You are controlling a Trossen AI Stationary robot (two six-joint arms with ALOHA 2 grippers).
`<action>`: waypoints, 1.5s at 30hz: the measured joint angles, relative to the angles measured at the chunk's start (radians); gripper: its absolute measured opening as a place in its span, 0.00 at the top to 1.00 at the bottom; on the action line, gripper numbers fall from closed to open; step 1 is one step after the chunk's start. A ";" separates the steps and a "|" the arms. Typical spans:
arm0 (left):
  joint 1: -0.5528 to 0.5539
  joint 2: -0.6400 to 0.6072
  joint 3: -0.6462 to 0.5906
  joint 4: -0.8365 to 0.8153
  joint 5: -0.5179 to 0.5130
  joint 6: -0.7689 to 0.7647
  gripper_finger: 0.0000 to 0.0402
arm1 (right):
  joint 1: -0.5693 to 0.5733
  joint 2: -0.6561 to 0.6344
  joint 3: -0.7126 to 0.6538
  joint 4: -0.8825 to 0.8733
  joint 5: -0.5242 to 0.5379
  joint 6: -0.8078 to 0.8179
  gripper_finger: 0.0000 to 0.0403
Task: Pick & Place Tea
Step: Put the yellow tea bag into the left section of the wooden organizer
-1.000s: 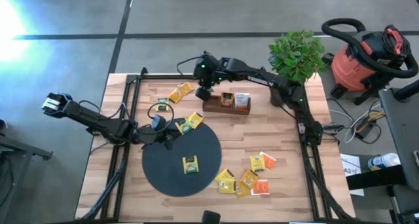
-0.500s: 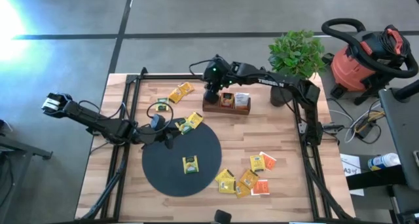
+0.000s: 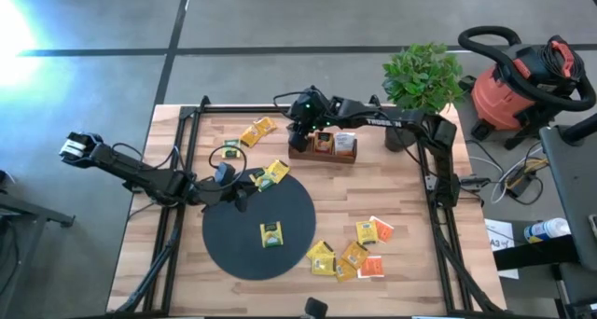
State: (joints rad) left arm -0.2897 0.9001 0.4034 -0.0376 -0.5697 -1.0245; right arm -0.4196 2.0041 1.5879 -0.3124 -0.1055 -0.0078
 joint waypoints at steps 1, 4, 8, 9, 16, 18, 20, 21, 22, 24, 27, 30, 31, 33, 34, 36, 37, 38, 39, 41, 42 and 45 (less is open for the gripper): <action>0.000 0.000 0.000 0.000 0.000 0.000 0.69 | -0.002 0.000 -0.001 0.004 0.000 -0.008 0.98; 0.000 0.000 0.000 0.000 0.000 0.000 0.69 | -0.011 0.000 -0.010 0.002 0.001 -0.019 0.98; 0.000 0.000 0.000 0.000 0.000 -0.001 0.69 | -0.030 0.001 -0.036 0.006 0.003 -0.020 0.98; 0.000 0.000 0.000 0.000 0.000 -0.001 0.69 | -0.035 0.001 -0.045 0.009 0.003 -0.020 0.98; 0.000 0.000 0.000 -0.001 0.000 -0.001 0.69 | -0.045 0.002 -0.059 0.082 -0.042 -0.018 0.98; 0.000 0.000 0.000 -0.001 0.000 -0.001 0.69 | -0.048 0.002 -0.061 0.084 -0.053 -0.018 0.98; 0.000 0.000 0.000 -0.001 0.000 -0.001 0.69 | -0.053 0.002 -0.071 0.086 -0.054 -0.022 0.98; 0.000 0.000 0.000 -0.002 0.000 -0.001 0.69 | -0.056 0.002 -0.077 0.085 -0.057 -0.023 0.98; 0.000 0.000 0.000 -0.002 0.000 -0.001 0.69 | -0.057 0.002 -0.086 0.086 -0.063 -0.024 0.98; 0.000 0.000 0.000 -0.002 0.000 -0.001 0.69 | -0.061 0.002 -0.101 0.084 -0.086 -0.024 0.98; 0.000 0.000 0.000 -0.003 -0.001 -0.001 0.69 | -0.061 0.002 -0.125 0.121 -0.111 -0.025 0.98; 0.000 0.000 0.000 -0.004 -0.004 -0.001 0.69 | -0.061 0.002 -0.135 0.140 -0.114 -0.025 0.98; 0.000 0.000 0.000 -0.004 -0.008 -0.001 0.69 | -0.061 0.002 -0.135 0.150 -0.114 -0.026 0.98; 0.000 0.000 0.000 -0.005 -0.016 -0.001 0.69 | -0.062 0.002 -0.136 0.173 -0.113 -0.033 0.98; 0.000 0.000 0.000 -0.006 -0.020 0.000 0.69 | -0.065 0.002 -0.138 0.182 -0.113 -0.035 0.98; 0.000 0.000 0.000 -0.008 -0.034 0.000 0.69 | -0.069 0.006 -0.140 0.183 -0.114 -0.037 0.98; 0.000 0.000 0.000 -0.008 -0.038 0.000 0.69 | -0.071 0.008 -0.142 0.185 -0.113 -0.037 0.98; 0.000 0.000 0.000 -0.008 -0.043 0.002 0.69 | -0.074 0.008 -0.148 0.184 -0.113 -0.039 0.98; 0.000 0.000 0.000 -0.008 -0.044 0.004 0.69 | -0.076 0.008 -0.155 0.185 -0.114 -0.043 0.98; 0.000 0.000 0.000 -0.008 -0.044 0.013 0.69 | -0.081 0.008 -0.169 0.196 -0.113 -0.044 0.98; 0.000 0.000 0.000 -0.008 -0.045 0.020 0.69 | -0.084 0.008 -0.175 0.193 -0.114 -0.044 0.98; 0.000 0.000 0.000 -0.008 -0.045 0.036 0.69 | -0.088 0.008 -0.191 0.199 -0.114 -0.044 0.98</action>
State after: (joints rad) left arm -0.2897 0.9001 0.4034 -0.0457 -0.6151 -0.9889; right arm -0.5078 2.0117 1.3966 -0.1129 -0.2199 -0.0521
